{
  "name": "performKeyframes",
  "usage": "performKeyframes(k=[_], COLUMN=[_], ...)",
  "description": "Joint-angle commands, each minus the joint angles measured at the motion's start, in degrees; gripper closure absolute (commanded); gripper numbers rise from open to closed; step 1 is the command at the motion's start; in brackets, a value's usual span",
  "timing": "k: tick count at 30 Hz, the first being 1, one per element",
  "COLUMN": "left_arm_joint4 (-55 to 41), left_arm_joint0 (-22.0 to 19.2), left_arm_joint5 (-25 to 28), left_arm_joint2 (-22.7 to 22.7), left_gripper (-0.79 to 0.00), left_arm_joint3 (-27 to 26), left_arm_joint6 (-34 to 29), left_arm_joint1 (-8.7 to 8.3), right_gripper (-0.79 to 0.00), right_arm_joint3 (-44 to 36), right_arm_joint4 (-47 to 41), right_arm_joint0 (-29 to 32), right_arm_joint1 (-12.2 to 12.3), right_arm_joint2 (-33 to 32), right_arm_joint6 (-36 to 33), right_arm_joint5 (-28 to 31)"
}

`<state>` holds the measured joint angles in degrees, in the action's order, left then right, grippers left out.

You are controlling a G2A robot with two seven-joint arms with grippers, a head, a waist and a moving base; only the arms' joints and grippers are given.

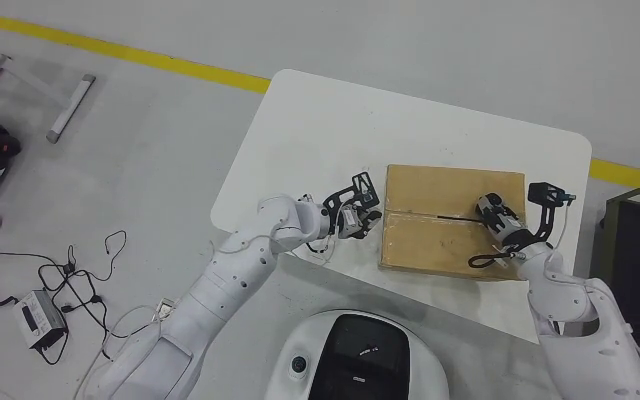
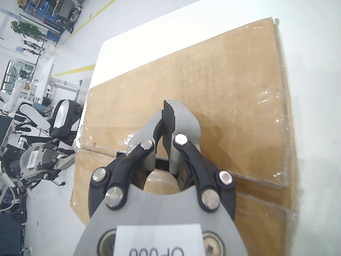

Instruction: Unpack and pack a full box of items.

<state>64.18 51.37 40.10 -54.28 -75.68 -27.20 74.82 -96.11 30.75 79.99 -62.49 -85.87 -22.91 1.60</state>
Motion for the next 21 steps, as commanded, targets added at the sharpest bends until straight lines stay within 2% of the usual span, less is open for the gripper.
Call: performKeyframes(k=[1,10,21], left_arm_joint4=[0.4,5.1,11.0], left_arm_joint0=[0.0,0.9,1.8], left_arm_joint5=[-0.1,-2.0,-2.0], left_arm_joint2=[0.0,-0.9,-1.6], left_gripper=[0.0,0.0,0.0], left_arm_joint3=[-0.3,-2.9,-6.6], left_arm_joint6=[0.3,3.0,3.1], left_arm_joint1=[-0.06,-0.67,-1.51], right_gripper=[0.0,0.0,0.0], right_arm_joint3=[0.0,-0.1,0.2], right_arm_joint4=[0.0,0.2,0.7], right_arm_joint0=[0.0,-0.1,-0.3], right_arm_joint1=[0.0,-0.2,-0.4], right_arm_joint2=[0.0,0.2,1.0], right_arm_joint6=[0.0,-0.3,-0.5], right_arm_joint5=[0.0,0.0,0.1])
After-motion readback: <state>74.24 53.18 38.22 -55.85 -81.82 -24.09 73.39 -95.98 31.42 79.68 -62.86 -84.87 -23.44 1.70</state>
